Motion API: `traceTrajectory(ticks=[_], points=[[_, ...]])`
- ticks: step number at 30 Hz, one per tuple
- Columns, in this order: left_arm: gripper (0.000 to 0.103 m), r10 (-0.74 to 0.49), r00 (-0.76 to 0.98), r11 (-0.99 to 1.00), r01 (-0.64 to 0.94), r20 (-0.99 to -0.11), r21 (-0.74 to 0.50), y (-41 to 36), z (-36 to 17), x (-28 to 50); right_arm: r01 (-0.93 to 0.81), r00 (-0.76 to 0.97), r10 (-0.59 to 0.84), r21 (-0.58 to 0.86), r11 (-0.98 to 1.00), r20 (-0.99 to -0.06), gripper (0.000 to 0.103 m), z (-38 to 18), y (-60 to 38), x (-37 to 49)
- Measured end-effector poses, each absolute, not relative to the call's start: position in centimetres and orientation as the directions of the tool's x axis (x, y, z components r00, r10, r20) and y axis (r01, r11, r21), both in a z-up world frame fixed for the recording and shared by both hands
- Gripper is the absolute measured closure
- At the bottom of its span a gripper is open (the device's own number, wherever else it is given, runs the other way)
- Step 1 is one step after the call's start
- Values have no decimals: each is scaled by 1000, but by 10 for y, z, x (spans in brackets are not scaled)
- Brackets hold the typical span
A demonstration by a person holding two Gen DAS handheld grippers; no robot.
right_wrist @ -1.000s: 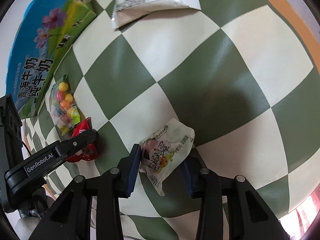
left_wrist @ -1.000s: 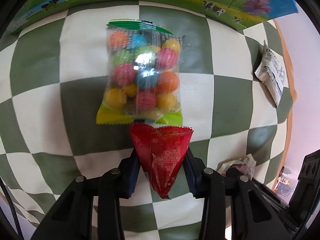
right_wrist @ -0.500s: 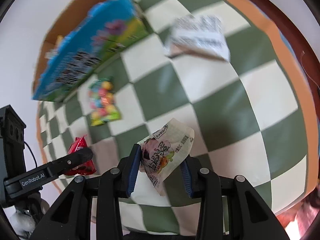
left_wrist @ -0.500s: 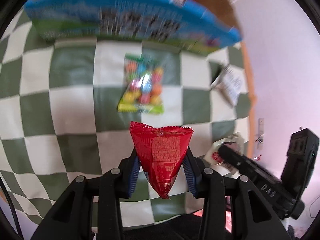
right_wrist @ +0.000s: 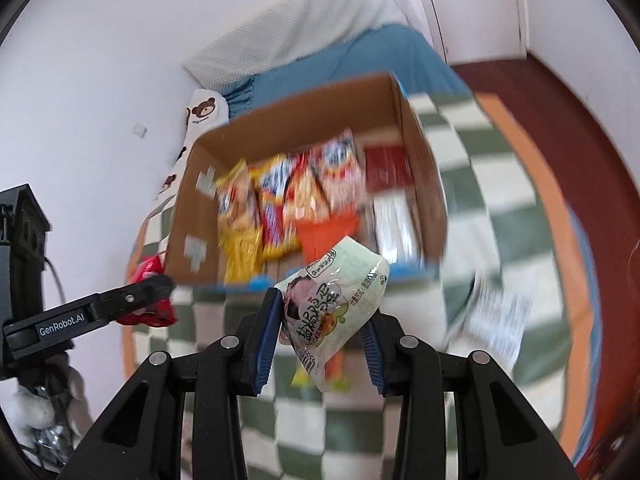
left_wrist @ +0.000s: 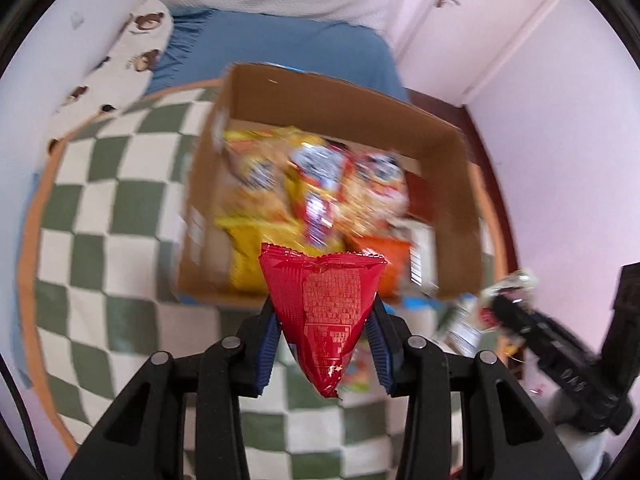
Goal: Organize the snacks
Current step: 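Carry both packs into the box and open both tools, then move both tools back toward the candy bag and white bread pack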
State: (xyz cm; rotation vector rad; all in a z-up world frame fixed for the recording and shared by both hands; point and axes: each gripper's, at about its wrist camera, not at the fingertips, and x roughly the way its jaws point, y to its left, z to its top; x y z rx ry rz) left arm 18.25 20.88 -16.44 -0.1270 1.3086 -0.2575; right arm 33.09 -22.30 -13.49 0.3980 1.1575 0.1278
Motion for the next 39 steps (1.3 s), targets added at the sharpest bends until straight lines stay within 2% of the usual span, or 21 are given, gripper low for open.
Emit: traceTrajectory(ticks=[2, 4, 6, 7, 8, 10, 14, 15, 23, 34, 39], points=[[65, -206, 234, 978, 92, -950, -189, 214, -176, 201, 100, 379, 280, 340, 935, -882, 62, -142, -218, 355], [53, -156, 200, 987, 60, -967, -147, 218, -196, 220, 105, 334, 246, 296, 950, -910, 60, -157, -216, 377], [41, -154, 164, 988, 27, -974, -151, 223, -213, 230, 111, 260, 231, 267, 957, -938, 41, -179, -214, 398], [36, -155, 154, 988, 19, -976, -154, 222, -220, 231, 115, 236, 227, 259, 959, -945, 27, -188, -213, 404], [33, -149, 142, 989, 11, -979, -149, 222, -227, 233, 118, 219, 225, 255, 960, -949, 24, -195, -214, 408], [12, -119, 136, 993, 8, -984, -119, 221, -237, 232, 116, 202, 212, 238, 964, -956, 23, -205, -215, 413], [8, -89, 174, 996, 27, -981, -86, 213, -241, 225, 108, 195, 172, 195, 975, -966, 7, -211, -219, 413], [6, -81, 187, 997, 30, -979, -77, 211, -240, 224, 104, 194, 152, 175, 979, -969, 7, -212, -219, 412], [3, -24, 314, 998, 64, -949, -5, 192, -214, 200, 84, 278, 29, 54, 995, -960, 5, -193, -224, 391], [2, -24, 483, 994, 107, -875, 32, 171, -149, 147, 82, 424, 1, 39, 996, -906, 5, -139, -220, 341], [2, -48, 521, 995, 99, -852, 5, 172, -127, 123, 81, 488, -10, 34, 996, -873, 5, -111, -219, 314]])
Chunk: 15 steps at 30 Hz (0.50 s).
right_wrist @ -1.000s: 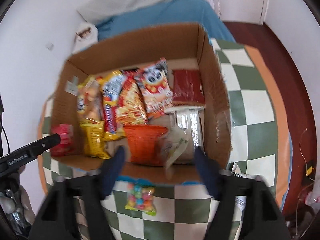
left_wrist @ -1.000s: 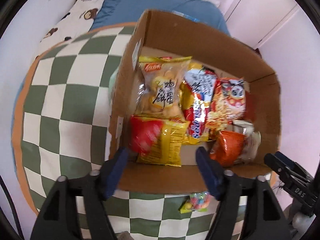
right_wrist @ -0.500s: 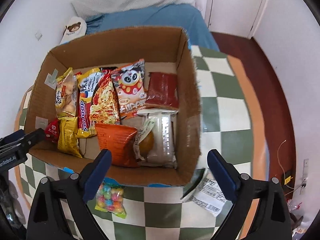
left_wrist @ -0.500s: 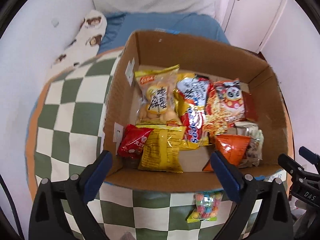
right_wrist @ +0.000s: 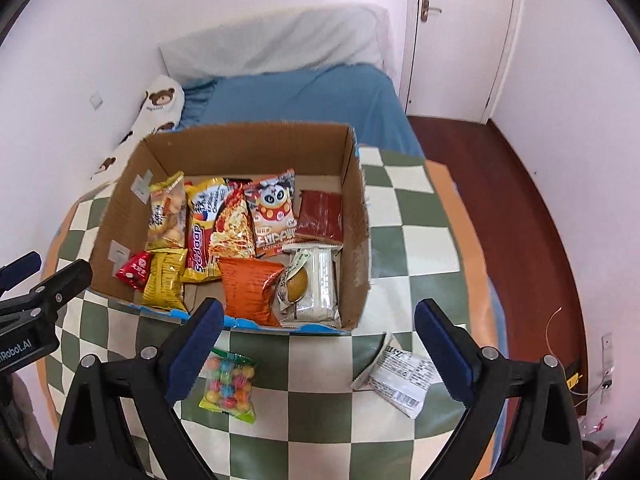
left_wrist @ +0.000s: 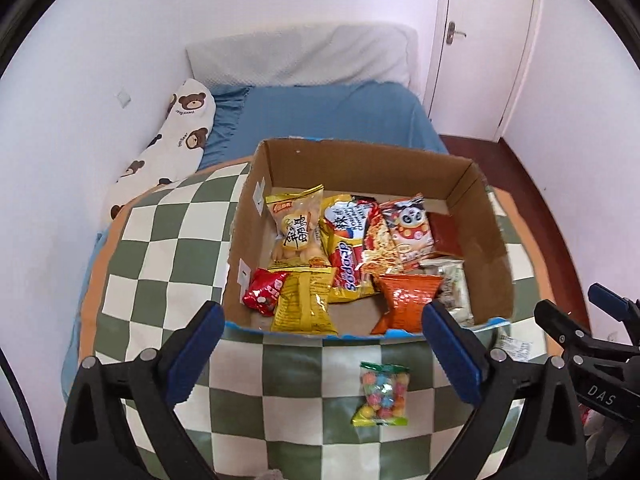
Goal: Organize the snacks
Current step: 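Move both tools back toward the candy bag and white bread pack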
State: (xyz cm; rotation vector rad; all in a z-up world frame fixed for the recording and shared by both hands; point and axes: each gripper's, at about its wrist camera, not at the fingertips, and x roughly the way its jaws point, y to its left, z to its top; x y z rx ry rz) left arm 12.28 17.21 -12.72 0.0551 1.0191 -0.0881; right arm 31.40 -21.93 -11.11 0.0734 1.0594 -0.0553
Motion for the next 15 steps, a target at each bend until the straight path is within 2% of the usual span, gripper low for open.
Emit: traceTrajectory(ticks=[9, 15], points=[[2, -59, 573, 996, 85, -817, -12, 174, -97, 83, 64, 583, 19, 68, 996, -812, 5, -64, -212, 274], [2, -48, 577, 996, 87, -816, 3, 167, -97, 72, 65, 575, 73, 134, 989, -815, 5, -60, -217, 260]])
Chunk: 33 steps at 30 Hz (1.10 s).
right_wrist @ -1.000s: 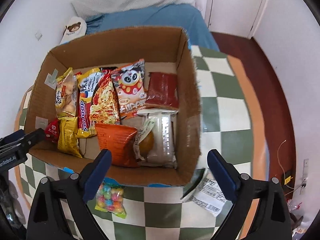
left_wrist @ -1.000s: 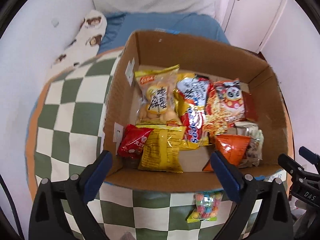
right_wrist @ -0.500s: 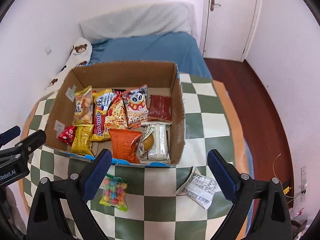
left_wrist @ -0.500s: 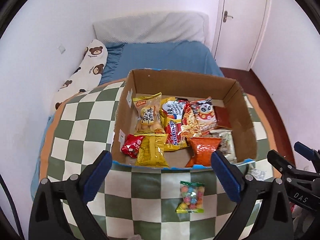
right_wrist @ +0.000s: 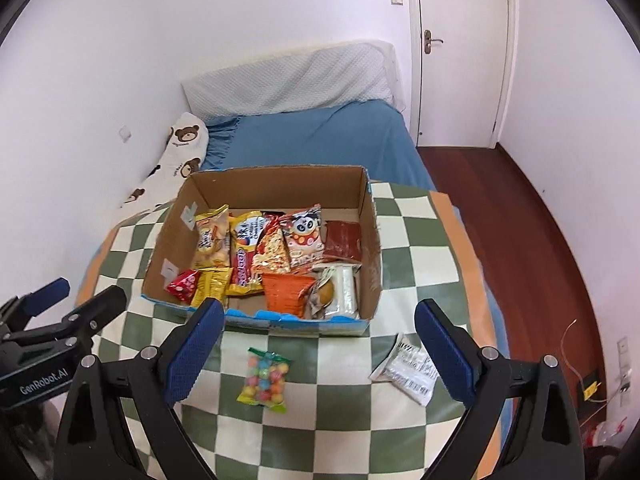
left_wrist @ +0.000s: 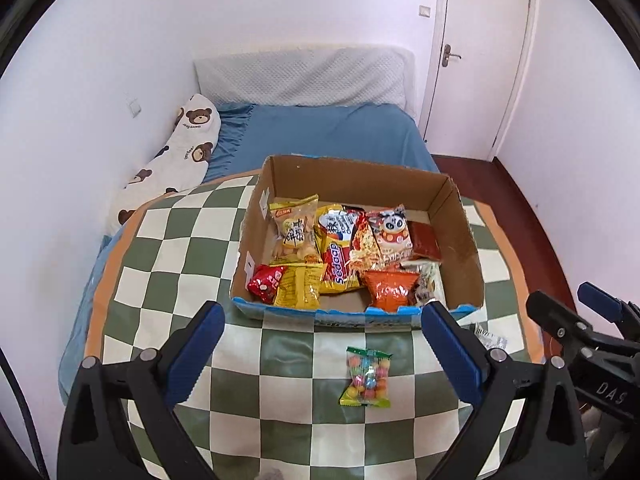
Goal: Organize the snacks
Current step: 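Move both tools back toward the candy bag and white bread pack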
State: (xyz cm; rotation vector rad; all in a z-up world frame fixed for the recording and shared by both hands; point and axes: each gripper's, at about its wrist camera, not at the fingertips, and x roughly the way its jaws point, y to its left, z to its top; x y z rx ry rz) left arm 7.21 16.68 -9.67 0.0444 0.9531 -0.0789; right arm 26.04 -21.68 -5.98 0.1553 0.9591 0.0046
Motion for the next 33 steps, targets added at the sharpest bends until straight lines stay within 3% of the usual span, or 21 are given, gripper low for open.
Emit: traceTrajectory(ticks=[5, 12, 16, 22, 28, 33], points=[[0, -59, 489, 994, 107, -870, -7, 154, -133, 74, 129, 516, 85, 175, 976, -853, 3, -88, -247, 255], [0, -44, 298, 993, 119, -953, -9, 131, -229, 81, 240, 333, 43, 128, 962, -942, 3, -178, -309, 268], [0, -16, 210, 993, 120, -978, 9, 123, -274, 82, 208, 227, 70, 118, 971, -971, 3, -237, -330, 286], [0, 11, 144, 991, 129, -990, 30, 112, -315, 81, 205, 109, 199, 217, 954, -974, 3, -311, -359, 310], [0, 22, 118, 985, 167, -993, 42, 97, -338, 80, 219, 27, 419, 414, 883, -908, 3, -325, -345, 291], [0, 55, 76, 971, 227, -996, 70, 83, -362, 85, -14, 82, 170, 170, 985, -982, 3, -309, -318, 296]])
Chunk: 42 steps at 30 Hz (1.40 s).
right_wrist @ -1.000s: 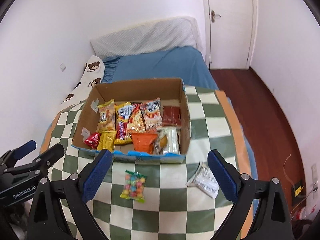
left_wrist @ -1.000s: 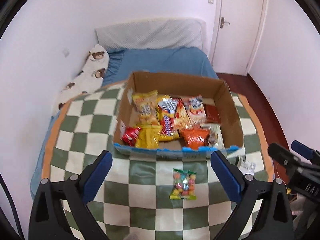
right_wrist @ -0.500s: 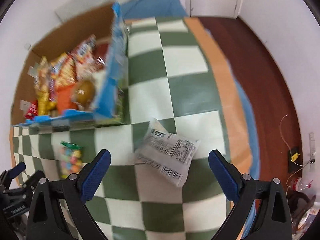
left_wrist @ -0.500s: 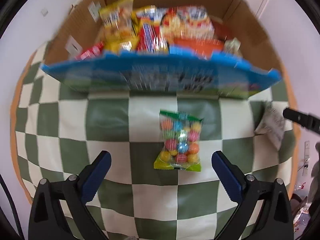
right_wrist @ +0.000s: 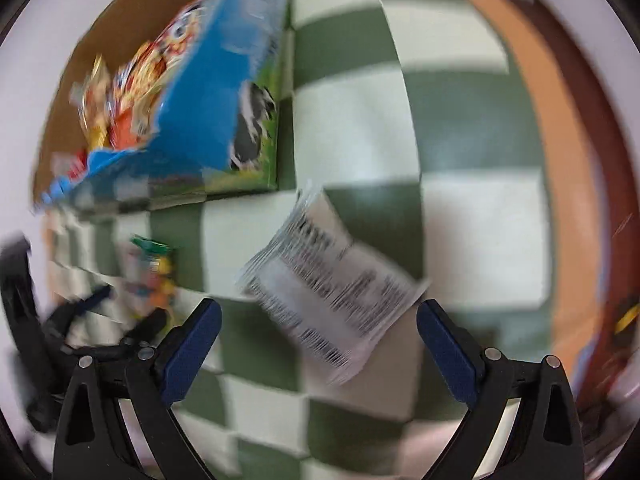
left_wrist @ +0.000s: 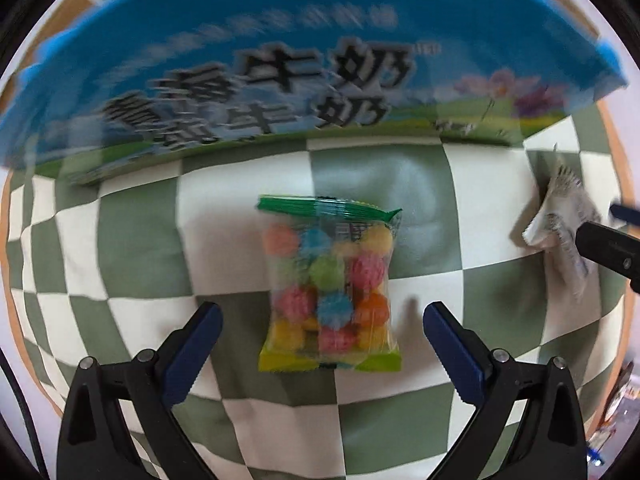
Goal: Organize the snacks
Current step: 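Grasp the candy-ball bag with left tool while right tool grasps white bread pack, then lift both held packs off the mat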
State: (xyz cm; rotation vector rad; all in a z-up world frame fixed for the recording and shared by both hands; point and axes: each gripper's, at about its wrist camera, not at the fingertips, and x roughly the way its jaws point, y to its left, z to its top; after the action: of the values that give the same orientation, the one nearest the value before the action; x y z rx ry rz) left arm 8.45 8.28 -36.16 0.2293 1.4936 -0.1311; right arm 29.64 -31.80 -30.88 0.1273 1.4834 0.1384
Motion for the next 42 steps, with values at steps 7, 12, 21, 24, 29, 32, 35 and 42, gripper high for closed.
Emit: traceTrajectory(ticks=[7, 12, 21, 24, 29, 32, 35, 42], points=[[41, -16, 48, 973, 231, -999, -4, 81, -372, 81, -391, 79, -30, -58, 919, -996, 3, -329, -264, 300], [44, -49, 20, 984, 170, -999, -45, 104, -373, 51, -382, 47, -10, -27, 924, -999, 9, -342, -261, 287], [44, -114, -76, 993, 11, -991, -115, 173, -381, -18, -113, -87, 151, 160, 980, -985, 29, -350, -275, 225], [44, -142, -91, 989, -39, -986, -139, 189, -385, -32, -10, -139, 235, 239, 971, -962, 31, -352, -277, 197], [41, -205, -124, 977, -83, -971, -196, 207, -396, -28, 63, -188, 292, 285, 957, -938, 28, -355, -275, 159], [38, -227, -146, 972, -98, -963, -215, 211, -406, -26, 112, -174, 298, 282, 953, -939, 19, -355, -284, 159], [35, -223, -155, 973, -95, -962, -210, 227, -417, -17, 145, -149, 281, 260, 955, -948, 19, -351, -276, 163], [32, -157, -146, 986, -79, -977, -147, 207, -416, -7, 109, -143, 191, 177, 978, -971, 18, -356, -241, 195]])
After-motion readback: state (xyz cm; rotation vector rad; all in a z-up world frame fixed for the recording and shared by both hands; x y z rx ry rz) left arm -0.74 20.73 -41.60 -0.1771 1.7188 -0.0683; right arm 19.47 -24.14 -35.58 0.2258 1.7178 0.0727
